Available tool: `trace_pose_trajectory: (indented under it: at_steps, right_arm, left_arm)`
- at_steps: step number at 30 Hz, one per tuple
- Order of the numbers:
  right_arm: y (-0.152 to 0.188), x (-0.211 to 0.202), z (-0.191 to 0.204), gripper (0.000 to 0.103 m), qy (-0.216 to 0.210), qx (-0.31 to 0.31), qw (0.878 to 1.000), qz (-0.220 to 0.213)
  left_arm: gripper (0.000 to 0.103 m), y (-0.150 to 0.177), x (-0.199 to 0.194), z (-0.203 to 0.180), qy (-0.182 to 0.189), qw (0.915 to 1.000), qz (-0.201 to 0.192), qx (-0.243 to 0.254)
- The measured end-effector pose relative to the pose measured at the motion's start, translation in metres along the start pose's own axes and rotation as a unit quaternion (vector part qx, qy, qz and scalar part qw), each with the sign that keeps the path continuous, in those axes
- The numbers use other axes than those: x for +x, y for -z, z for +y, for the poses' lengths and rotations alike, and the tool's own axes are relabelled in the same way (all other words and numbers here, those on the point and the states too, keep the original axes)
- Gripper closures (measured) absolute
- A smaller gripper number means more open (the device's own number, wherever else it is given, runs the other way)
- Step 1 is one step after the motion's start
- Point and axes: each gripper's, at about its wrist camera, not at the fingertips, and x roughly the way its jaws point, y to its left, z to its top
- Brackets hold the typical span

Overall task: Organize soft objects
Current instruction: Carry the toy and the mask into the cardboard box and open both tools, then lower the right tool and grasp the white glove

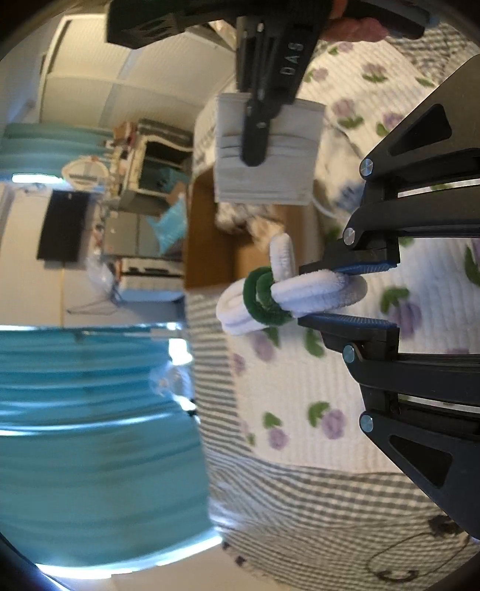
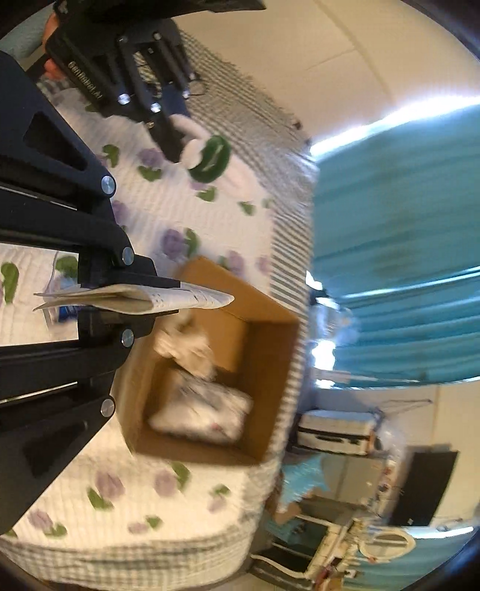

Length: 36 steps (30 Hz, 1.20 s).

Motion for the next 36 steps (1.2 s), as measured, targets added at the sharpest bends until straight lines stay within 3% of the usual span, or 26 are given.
trace_pose_trajectory:
  at_steps: [5, 10, 17, 18, 21, 22, 23, 25, 26, 27, 31, 33, 36]
  right_arm:
    - [-0.031, -0.022, -0.028, 0.098, 0.008, 0.008, 0.999, -0.039]
    - [-0.056, -0.004, -0.058, 0.098, -0.004, 0.023, 0.998, -0.050]
    - [-0.056, 0.076, -0.104, 0.098, -0.031, 0.073, 0.997, -0.002]
    - [-0.055, 0.088, -0.112, 0.098, -0.036, 0.083, 0.996, 0.007]
    - [-0.049, 0.108, -0.126, 0.098, -0.022, 0.095, 0.995, 0.022]
    - [-0.048, 0.111, -0.128, 0.098, -0.007, 0.092, 0.995, 0.023]
    - [-0.048, 0.112, -0.129, 0.094, 0.003, 0.087, 0.996, 0.023]
    - [-0.048, 0.107, -0.131, 0.074, 0.021, 0.079, 0.997, 0.014]
    - [-0.048, 0.102, -0.132, 0.050, 0.026, 0.077, 0.997, 0.007]
    - [-0.049, 0.094, -0.133, 0.036, 0.030, 0.077, 0.997, -0.004]
    - [-0.055, 0.058, -0.131, 0.032, 0.035, 0.078, 0.996, -0.035]
    - [-0.059, 0.036, -0.127, 0.023, 0.042, 0.074, 0.995, -0.050]
    - [-0.067, -0.004, -0.114, 0.017, 0.053, 0.060, 0.994, -0.073]
  left_arm:
    - [0.085, -0.030, 0.016, -0.031, 0.013, 0.9995, -0.010, 0.026]
    - [0.085, -0.052, 0.063, -0.050, 0.020, 0.9991, -0.004, 0.037]
    - [0.083, -0.059, 0.131, -0.058, 0.026, 0.9986, 0.019, 0.041]
    - [0.077, -0.059, 0.138, -0.058, 0.025, 0.9985, 0.023, 0.042]
    - [0.074, -0.055, 0.156, -0.061, 0.023, 0.9978, 0.042, 0.046]
    - [0.065, -0.055, 0.161, -0.061, 0.025, 0.9974, 0.051, 0.045]
    - [0.062, -0.054, 0.165, -0.061, 0.024, 0.9970, 0.059, 0.043]
    - [0.052, -0.053, 0.165, -0.063, 0.016, 0.9972, 0.059, 0.041]
    - [0.049, -0.053, 0.163, -0.065, 0.010, 0.9974, 0.058, 0.042]
    - [0.043, -0.053, 0.159, -0.066, 0.002, 0.9976, 0.055, 0.042]
    - [0.036, -0.060, 0.128, -0.065, -0.016, 0.9987, 0.035, 0.035]
    - [0.032, -0.065, 0.109, -0.064, -0.024, 0.9990, 0.023, 0.029]
    - [0.030, -0.073, 0.071, -0.064, -0.038, 0.9990, -0.001, 0.023]
